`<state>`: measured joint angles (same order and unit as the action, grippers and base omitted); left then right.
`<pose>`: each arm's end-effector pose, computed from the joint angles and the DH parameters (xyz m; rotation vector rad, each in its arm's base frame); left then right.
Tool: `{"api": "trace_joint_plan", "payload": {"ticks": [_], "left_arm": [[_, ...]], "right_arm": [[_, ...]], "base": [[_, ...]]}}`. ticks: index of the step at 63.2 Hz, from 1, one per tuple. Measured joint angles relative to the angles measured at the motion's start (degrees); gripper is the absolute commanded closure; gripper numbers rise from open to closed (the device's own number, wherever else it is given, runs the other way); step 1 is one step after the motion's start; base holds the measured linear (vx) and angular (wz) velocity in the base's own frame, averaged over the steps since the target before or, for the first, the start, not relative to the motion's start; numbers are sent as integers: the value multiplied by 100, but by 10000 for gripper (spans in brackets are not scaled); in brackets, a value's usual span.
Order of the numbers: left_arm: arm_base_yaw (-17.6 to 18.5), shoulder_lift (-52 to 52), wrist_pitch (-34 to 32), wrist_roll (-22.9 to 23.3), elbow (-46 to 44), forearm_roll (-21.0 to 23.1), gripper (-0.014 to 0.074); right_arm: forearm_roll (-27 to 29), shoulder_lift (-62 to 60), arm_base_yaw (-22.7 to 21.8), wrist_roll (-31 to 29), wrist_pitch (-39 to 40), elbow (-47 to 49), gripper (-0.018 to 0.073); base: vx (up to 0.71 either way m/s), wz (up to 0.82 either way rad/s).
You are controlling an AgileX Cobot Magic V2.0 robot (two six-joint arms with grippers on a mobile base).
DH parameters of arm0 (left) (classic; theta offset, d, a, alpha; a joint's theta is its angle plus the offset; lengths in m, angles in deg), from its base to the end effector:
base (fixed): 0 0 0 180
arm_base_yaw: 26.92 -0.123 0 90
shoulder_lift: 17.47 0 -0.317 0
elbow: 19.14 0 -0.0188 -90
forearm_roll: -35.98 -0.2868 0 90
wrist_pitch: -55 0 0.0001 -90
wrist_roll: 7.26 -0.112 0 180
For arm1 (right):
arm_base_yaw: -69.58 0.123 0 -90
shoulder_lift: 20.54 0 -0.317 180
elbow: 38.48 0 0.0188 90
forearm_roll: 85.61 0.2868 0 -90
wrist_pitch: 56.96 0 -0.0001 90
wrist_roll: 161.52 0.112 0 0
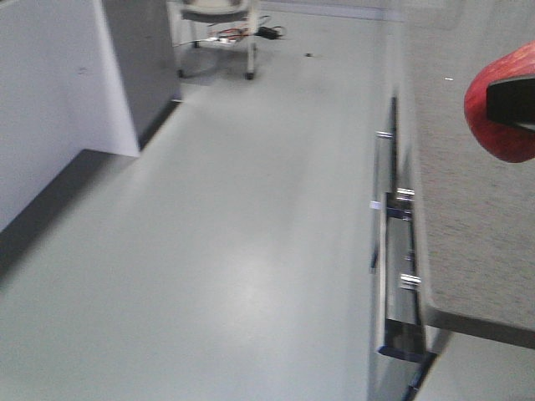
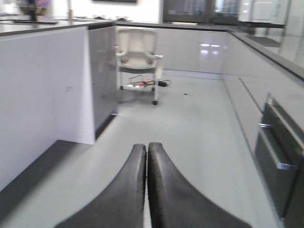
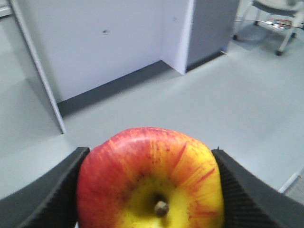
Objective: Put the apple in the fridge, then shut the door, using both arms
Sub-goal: 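Drive the base away from the counter, turning toward the open fridge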
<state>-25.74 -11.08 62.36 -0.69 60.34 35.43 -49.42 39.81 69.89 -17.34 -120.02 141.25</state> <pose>0.0815 -0.0015 0.1913 -0.0698 1.6265 -0.0957 0.1672 0.0599 0.5102 -0.6376 1.9037 0.3807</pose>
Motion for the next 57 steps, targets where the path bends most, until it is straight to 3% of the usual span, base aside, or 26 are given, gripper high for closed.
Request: {"api": "trace_joint_plan", "payload": {"ticks": [57], "left_arm": [[0, 0, 0, 0, 0, 0, 603]], "right_arm": [[0, 0, 0, 0, 0, 0, 563]], "base": [[-3, 55]]}}
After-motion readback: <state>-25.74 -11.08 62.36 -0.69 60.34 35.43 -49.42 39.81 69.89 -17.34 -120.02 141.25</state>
